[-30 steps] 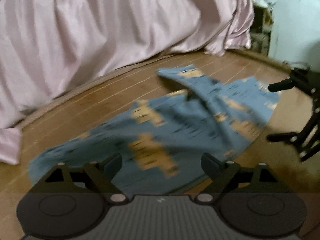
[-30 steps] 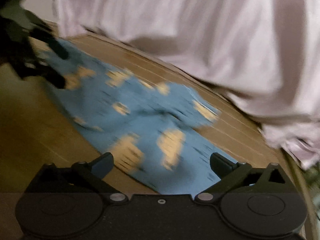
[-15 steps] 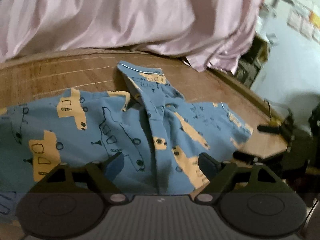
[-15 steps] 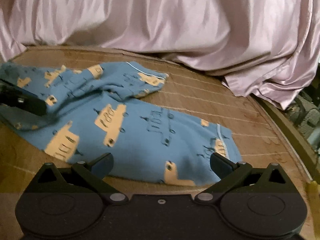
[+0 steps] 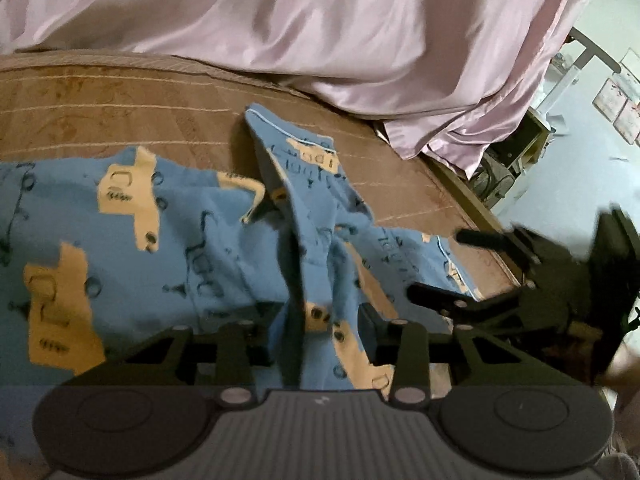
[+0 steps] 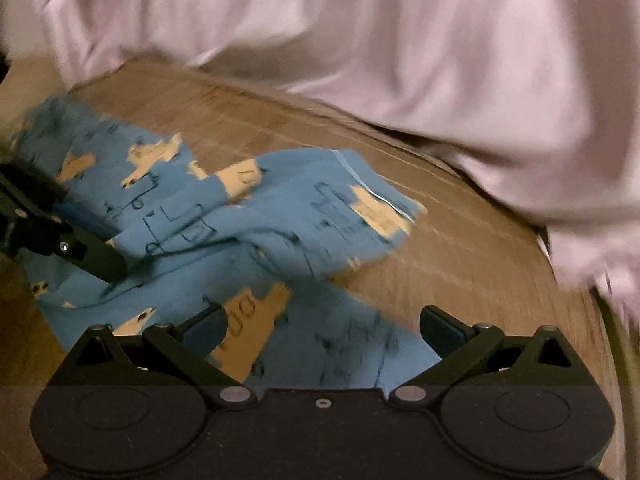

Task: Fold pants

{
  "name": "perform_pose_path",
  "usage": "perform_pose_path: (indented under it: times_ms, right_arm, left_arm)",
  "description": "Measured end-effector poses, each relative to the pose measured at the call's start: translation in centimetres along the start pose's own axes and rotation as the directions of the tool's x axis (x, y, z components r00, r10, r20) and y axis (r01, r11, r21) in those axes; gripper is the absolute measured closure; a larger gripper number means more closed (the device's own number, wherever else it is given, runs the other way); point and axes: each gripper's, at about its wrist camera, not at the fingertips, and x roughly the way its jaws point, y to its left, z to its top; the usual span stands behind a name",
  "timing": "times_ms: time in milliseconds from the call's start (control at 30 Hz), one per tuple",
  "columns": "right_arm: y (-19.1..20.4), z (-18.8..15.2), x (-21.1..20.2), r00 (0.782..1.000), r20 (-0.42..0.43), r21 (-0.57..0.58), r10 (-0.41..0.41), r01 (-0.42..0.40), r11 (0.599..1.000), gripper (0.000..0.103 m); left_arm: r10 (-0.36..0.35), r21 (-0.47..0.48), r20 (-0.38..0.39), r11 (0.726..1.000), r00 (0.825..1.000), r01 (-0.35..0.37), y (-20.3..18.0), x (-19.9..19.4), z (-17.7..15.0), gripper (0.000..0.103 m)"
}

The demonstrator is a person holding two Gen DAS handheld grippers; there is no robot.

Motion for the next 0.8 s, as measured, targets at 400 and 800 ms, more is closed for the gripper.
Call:
perform_pose_path:
  times_ms: [400, 800]
  right_arm:
    - [2.9, 0.8, 2.5, 0.999, -0.006, -0.315, -0.053, 0.048, 0.948, 0.001]
    - [0.4, 4.6, -4.1, 0.959, 0.145, -0.409, -0.242, 0.281, 0.868, 0.001]
  left_arm:
    - [0.037, 0.064, -0.055, 0.997, 0.998, -0.034, 0.1, 0.6, 1.6, 0.081]
    - [0.045, 0.07, -0.046, 0.997, 0.998, -0.042, -1.1, 0.4, 1.5, 0.087]
